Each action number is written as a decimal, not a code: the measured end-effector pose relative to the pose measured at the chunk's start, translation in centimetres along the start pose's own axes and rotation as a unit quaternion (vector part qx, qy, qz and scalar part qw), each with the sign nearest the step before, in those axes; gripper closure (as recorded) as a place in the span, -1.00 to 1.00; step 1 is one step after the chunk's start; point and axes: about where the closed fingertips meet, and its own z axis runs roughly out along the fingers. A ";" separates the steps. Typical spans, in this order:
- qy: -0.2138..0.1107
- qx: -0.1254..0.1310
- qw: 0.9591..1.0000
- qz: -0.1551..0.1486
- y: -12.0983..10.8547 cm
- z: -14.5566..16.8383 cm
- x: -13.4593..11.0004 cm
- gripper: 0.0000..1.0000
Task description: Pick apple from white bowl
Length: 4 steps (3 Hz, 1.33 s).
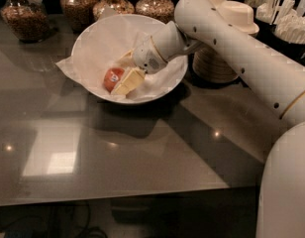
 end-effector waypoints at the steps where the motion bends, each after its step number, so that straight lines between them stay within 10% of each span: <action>1: 0.001 -0.005 1.000 0.009 0.1 0.8 0.7 -0.40; 4: 0.001 -0.006 1.000 0.017 0.1 1.2 1.3 0.91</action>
Offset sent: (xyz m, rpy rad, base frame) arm 0.0029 -0.0036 -0.0251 -0.0033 0.0552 -0.0349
